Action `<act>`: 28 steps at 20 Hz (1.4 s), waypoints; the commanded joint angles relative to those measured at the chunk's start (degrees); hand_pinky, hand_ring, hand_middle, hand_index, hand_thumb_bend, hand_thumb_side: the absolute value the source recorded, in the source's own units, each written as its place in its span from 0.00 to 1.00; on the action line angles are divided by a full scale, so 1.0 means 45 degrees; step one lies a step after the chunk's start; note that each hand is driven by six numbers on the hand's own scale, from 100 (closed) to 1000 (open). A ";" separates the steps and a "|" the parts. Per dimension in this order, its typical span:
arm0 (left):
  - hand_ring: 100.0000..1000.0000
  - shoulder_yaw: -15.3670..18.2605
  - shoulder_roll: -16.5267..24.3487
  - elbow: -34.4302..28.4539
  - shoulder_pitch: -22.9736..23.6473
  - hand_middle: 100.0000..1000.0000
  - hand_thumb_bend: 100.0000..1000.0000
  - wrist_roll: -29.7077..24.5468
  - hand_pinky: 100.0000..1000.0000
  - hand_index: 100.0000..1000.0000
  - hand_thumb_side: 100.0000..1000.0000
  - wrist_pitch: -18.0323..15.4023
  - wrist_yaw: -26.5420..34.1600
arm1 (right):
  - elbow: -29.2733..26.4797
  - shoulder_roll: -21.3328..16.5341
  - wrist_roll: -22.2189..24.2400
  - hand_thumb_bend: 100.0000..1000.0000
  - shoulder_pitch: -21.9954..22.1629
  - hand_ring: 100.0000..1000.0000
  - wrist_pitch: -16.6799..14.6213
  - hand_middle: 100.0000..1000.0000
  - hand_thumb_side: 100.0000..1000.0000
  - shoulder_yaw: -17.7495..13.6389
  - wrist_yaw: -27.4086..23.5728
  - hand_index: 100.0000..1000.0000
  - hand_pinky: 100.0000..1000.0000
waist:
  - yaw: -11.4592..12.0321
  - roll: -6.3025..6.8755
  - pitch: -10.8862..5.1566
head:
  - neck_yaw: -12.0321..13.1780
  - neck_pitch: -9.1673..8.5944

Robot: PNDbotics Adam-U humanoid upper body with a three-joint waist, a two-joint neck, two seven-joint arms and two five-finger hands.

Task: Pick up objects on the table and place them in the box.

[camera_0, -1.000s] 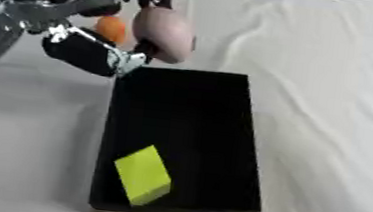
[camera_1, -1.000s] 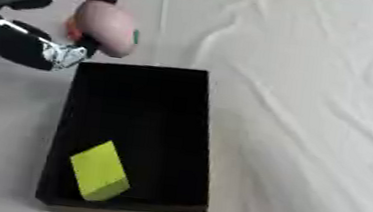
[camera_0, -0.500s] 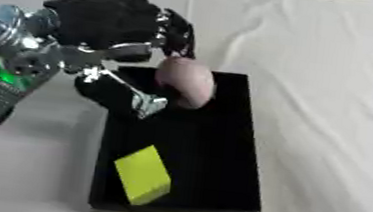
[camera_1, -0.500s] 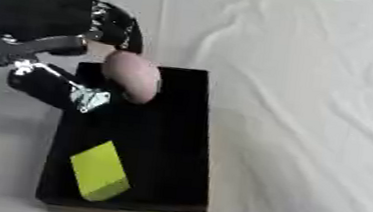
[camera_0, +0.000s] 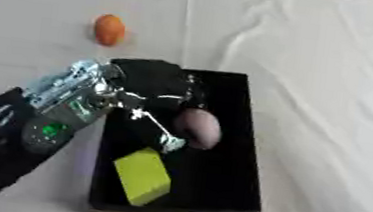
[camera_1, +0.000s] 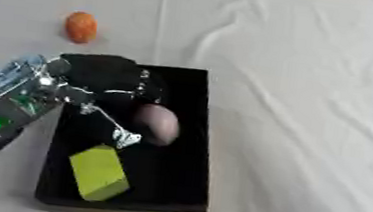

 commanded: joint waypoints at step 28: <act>0.80 0.2979 0.1601 -0.3634 -0.0499 0.83 0.12 0.0442 0.73 0.85 0.69 0.0523 0.0461 | -0.0190 -0.0220 -0.0074 0.00 0.0085 0.62 0.0145 0.56 1.00 -0.0373 0.0191 0.79 0.86 | 0.0152 -0.0020 -0.0291 | -0.0304 -0.0204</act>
